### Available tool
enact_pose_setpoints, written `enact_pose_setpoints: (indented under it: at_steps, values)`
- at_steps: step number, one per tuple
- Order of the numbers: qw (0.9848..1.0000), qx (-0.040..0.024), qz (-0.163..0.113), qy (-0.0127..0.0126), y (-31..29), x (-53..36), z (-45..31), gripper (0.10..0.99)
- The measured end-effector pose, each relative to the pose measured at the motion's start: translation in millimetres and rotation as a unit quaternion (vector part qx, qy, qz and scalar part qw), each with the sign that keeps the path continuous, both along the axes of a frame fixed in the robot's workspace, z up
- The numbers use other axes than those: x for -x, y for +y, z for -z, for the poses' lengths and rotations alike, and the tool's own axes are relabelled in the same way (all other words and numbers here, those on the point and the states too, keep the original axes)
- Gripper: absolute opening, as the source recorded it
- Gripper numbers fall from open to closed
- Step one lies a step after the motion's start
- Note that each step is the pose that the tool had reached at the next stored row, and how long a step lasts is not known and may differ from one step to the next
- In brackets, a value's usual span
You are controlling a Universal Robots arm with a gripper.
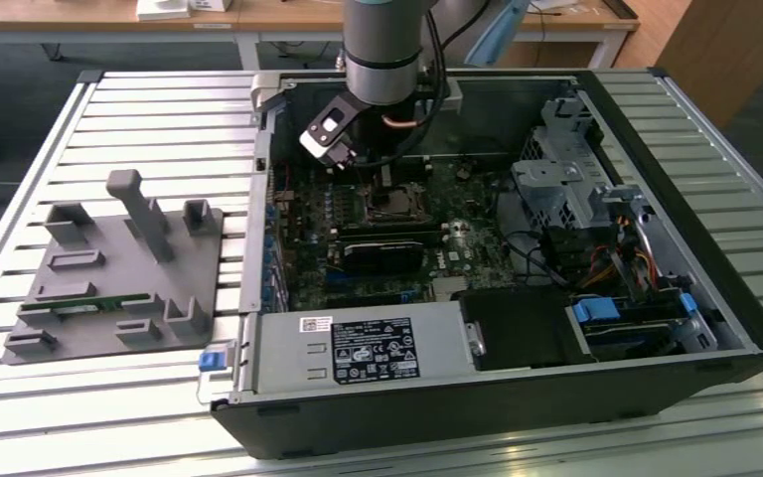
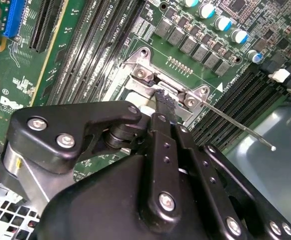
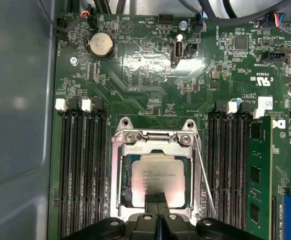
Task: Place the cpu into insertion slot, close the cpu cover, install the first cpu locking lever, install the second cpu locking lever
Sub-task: 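Close the cpu cover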
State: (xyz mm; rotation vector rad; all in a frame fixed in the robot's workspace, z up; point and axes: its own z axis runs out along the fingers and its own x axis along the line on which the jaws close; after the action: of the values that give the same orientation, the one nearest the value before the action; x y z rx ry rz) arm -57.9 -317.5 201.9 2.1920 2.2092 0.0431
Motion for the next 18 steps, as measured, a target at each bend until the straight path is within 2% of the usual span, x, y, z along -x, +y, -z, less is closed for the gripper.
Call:
enact_pose_setpoints:
  at_steps: [4, 10, 14, 18]
  values:
    - [1.0000, -0.0001, 0.000, 0.0000, 0.1, -0.6, 1.3, 0.106]
    - [1.0000, 0.0000, 0.000, 0.0000, 0.0, -6.9, 1.2, 0.106]
    - [1.0000, -0.0002, 0.000, 0.0000, 0.0, -7.0, -6.5, 0.106]
    - [1.0000, -0.0003, 0.000, -0.0001, 0.0, -8.0, -7.2, 0.106]
